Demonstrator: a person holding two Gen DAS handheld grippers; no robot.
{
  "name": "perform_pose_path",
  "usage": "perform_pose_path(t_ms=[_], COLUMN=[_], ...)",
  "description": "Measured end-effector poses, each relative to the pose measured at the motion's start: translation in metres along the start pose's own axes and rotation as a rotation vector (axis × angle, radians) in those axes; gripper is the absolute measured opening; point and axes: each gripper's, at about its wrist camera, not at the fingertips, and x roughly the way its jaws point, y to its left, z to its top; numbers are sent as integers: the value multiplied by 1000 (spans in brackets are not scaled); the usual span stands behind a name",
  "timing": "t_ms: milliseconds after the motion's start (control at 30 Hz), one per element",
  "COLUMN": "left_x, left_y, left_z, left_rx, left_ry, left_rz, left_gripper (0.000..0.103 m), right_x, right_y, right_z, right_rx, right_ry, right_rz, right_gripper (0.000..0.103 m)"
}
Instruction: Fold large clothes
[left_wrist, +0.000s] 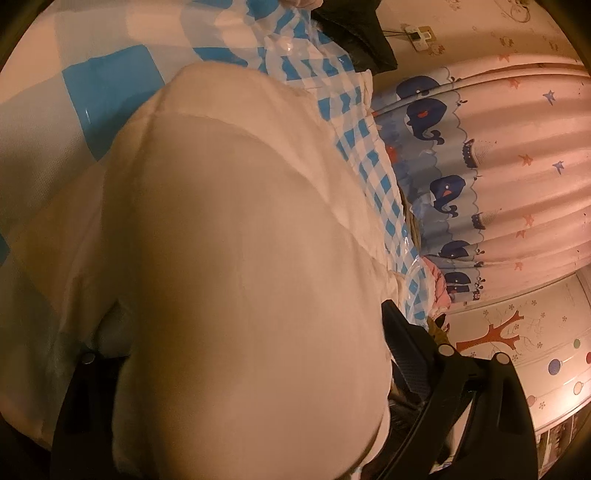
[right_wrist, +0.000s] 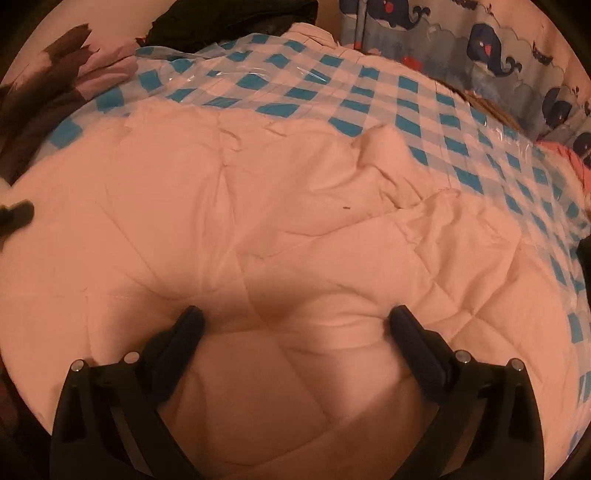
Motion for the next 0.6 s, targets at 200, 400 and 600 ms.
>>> perform_pose_path(t_ms=[200,400,600], left_x=[0,-5,-15], left_y=[-3,-7,-52], left_z=[0,2,-10], left_rx=[17,48,266], left_ry=[2,-13,-83], left_rz=[-1,0,35], left_gripper=[81,70,54], right_x=[0,-24,0], right_y=[11,13,17], right_z=[-26,-26,-39], right_rx=[-41,-55,-64], right_ry=[-39,-71,-57], right_rz=[-48,-74,-74], right_gripper=[97,97,97])
